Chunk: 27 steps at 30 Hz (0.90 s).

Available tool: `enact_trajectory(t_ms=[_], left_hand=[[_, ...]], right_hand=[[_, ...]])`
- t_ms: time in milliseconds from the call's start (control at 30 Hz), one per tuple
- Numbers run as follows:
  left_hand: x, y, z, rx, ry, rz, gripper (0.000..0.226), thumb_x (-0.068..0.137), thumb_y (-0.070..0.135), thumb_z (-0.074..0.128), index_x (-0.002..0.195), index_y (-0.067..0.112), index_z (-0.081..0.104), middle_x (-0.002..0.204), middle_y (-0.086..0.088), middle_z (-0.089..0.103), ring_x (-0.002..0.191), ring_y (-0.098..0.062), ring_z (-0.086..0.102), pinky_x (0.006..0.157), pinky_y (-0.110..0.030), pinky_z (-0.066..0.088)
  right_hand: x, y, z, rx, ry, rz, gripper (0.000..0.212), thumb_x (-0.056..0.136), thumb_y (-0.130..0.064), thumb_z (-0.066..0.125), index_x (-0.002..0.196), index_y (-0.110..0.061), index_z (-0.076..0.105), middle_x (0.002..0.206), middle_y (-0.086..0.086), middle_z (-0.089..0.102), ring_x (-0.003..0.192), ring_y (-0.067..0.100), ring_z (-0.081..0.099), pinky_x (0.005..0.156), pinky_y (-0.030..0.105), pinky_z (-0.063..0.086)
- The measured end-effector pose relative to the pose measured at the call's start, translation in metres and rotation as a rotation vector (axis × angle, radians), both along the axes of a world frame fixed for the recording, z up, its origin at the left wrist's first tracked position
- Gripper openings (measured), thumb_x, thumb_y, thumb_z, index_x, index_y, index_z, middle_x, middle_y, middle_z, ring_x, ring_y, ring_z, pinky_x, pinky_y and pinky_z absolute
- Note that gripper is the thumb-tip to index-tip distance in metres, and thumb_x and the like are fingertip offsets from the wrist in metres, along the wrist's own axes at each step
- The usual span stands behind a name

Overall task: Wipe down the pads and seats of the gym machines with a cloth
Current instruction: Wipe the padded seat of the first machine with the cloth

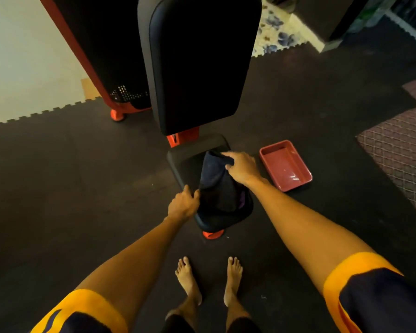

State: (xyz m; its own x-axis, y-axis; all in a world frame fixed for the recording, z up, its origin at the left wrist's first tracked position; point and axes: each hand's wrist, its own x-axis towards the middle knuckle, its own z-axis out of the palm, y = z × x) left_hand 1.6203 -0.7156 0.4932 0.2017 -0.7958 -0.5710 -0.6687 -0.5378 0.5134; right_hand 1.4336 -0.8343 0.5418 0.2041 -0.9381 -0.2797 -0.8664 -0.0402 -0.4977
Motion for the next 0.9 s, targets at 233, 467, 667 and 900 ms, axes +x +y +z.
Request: enact_trajectory(t_ms=[233,467,667,900], left_hand=[[-0.006,-0.064,-0.031,-0.463,-0.234,-0.153,0.057,0.104,0.025,0.038,0.157,0.009,0.029,0.162,-0.013,0.030,0.152,-0.032,0.022,0.127,-0.043,0.010],[0.009,-0.102,-0.079,-0.494,-0.399,-0.209,0.065,0.102,0.041,0.005,0.161,0.014,0.007,0.169,-0.003,-0.001,0.154,-0.016,-0.012,0.123,-0.034,-0.015],[0.002,-0.110,-0.092,-0.449,-0.522,-0.212,0.066,0.107,0.043,0.020,0.161,0.014,-0.001,0.168,-0.004,-0.010,0.154,-0.019,-0.016,0.124,-0.039,-0.013],[-0.014,-0.105,-0.090,-0.415,-0.536,-0.110,0.062,0.107,0.036,0.015,0.162,0.013,-0.003,0.169,-0.006,-0.011,0.154,-0.020,-0.017,0.126,-0.044,-0.008]], right_hand=[[0.032,0.043,-0.073,-0.166,0.121,0.024,0.075,0.092,-0.062,0.043,0.160,-0.032,0.031,0.169,0.007,0.022,0.155,0.036,0.017,0.121,0.064,0.011],[0.041,0.030,-0.111,-0.252,0.207,0.083,0.084,0.086,-0.071,0.032,0.162,-0.037,0.018,0.172,0.002,0.005,0.157,0.037,-0.005,0.120,0.069,0.000],[0.027,-0.049,-0.124,-0.325,0.184,0.346,0.072,0.093,-0.066,0.023,0.160,-0.043,0.018,0.172,-0.004,0.004,0.158,0.034,-0.002,0.121,0.067,0.010],[0.026,-0.065,-0.122,-0.181,0.084,0.098,0.070,0.097,-0.067,0.031,0.161,-0.041,0.017,0.172,-0.003,0.002,0.152,0.046,0.015,0.120,0.060,0.027]])
